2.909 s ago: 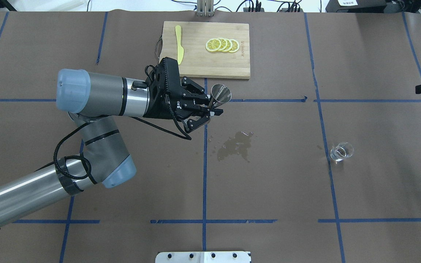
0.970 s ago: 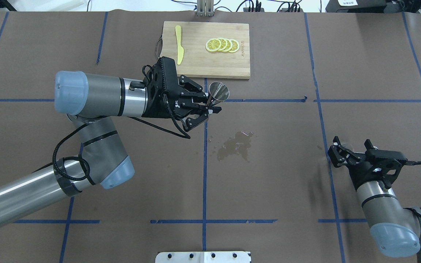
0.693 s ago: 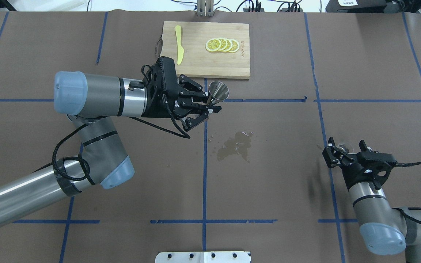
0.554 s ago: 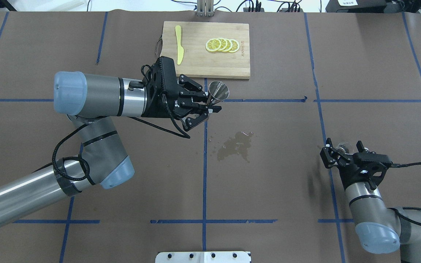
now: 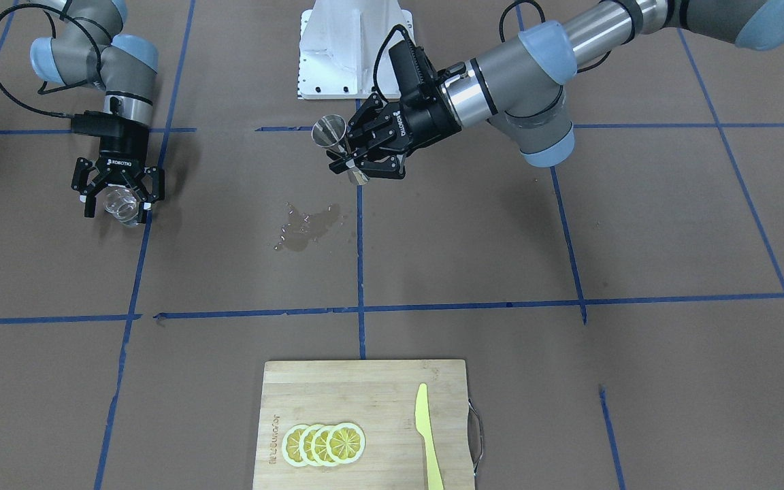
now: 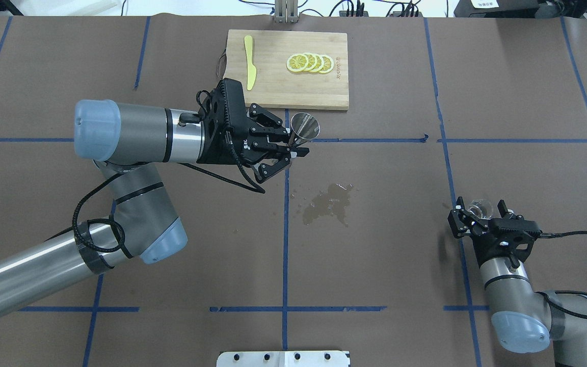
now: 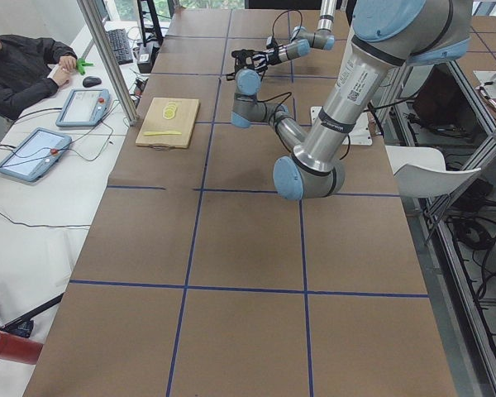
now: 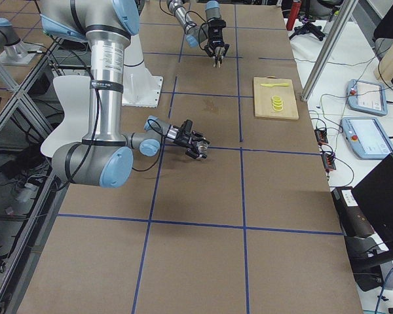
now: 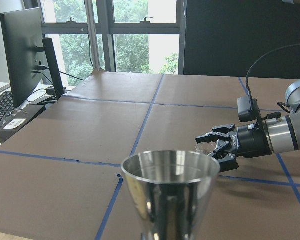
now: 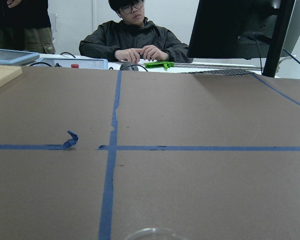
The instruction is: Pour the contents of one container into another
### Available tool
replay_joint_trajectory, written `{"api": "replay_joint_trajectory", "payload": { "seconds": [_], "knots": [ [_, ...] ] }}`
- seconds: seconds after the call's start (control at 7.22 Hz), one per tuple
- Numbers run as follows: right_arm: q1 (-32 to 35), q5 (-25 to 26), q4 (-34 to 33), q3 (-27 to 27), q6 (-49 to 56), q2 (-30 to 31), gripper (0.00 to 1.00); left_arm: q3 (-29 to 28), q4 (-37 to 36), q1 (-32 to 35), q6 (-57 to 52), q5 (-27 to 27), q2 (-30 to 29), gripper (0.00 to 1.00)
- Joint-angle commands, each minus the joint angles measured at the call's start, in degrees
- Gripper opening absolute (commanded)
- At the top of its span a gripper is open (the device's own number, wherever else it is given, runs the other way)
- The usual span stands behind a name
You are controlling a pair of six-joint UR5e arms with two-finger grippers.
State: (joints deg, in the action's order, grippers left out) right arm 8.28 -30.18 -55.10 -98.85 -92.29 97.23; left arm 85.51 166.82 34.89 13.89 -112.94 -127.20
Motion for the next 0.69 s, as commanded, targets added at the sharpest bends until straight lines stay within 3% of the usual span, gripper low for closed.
{"api": "replay_joint_trajectory", "payload": {
  "seconds": [0.0,0.28,0.42,0.55],
  "knots": [
    [-0.63,0.12,0.00,0.23,-0.08,-0.02,0.91,0.00,0.70,0.00,0.09,0.00,0.46,0.00],
    [-1.07,0.74,-0.09,0.32,0.01,-0.02,0.88,0.00,0.70,0.00,0.00,0.00,0.46,0.00],
    [-1.07,0.74,0.00,0.23,0.01,-0.02,0.78,0.00,0.88,0.00,0.00,0.00,0.55,0.00],
    [-1.07,0.74,-0.09,0.32,0.01,-0.02,0.59,0.00,0.96,0.00,0.00,0.00,0.55,0.00]
  ]
}}
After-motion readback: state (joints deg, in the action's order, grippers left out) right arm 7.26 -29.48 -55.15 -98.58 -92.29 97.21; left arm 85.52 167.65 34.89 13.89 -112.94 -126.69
